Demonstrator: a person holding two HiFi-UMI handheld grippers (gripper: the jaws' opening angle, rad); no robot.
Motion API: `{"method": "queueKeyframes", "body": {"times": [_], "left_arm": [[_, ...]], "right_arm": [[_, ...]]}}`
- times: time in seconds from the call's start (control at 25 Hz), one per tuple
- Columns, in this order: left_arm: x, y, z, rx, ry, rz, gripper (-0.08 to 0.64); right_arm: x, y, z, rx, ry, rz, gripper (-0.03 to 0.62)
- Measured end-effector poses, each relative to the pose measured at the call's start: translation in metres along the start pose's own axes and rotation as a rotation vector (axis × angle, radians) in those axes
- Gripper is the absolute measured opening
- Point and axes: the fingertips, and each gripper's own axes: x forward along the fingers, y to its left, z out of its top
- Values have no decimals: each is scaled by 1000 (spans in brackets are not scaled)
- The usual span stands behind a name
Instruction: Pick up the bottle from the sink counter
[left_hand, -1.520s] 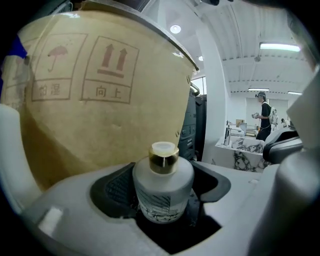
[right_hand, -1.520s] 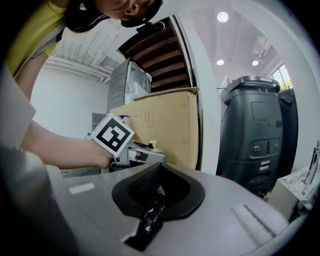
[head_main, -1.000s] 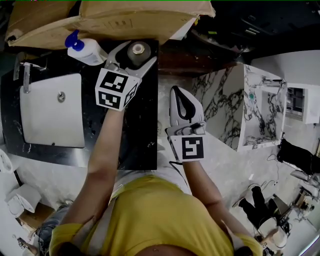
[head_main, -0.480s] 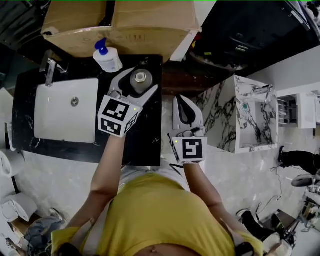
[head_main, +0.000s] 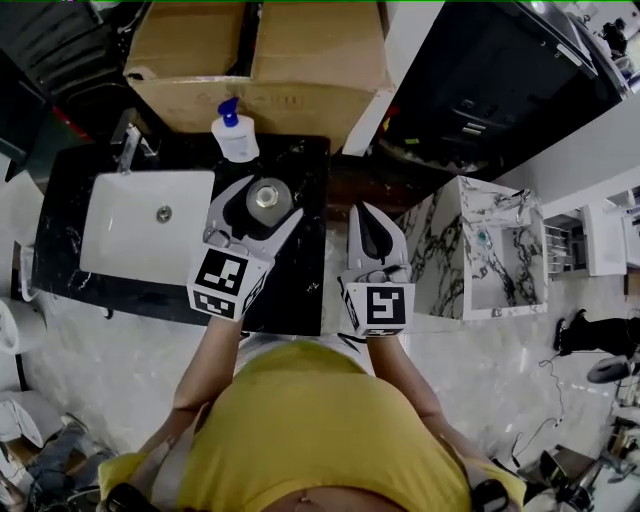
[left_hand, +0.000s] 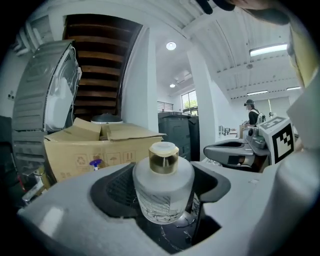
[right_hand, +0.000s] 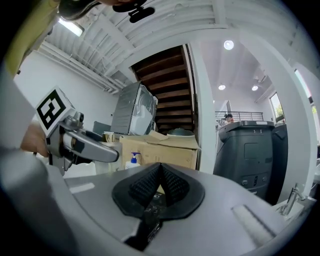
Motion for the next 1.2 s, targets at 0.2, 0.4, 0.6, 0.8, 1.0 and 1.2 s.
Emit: {"method": "queueKeyframes", "body": {"times": [0.2,0.4,0.6,0.8,1.0,1.2], "left_arm": [[-25,5,11,37,-31,112,339],[-38,4,16,-3,-68,153,339],[-42,1,18,-14,-78,156,339],[-41,0,15,-15,-72,153,339],[-40,-1,14,-19,-69,144,339],[-38,-4,9,-24,-57,130,339]], "right_arm": [[-8,2,9,4,6,-1,0],[-15,-3,19,11,3,-19,0],[-21,3,23,5,-6,-7,0],[-21,9,14,15,7,21,0],[-20,8,13,19,9,25,0],[-19,9,8,24,19,25,0]]}}
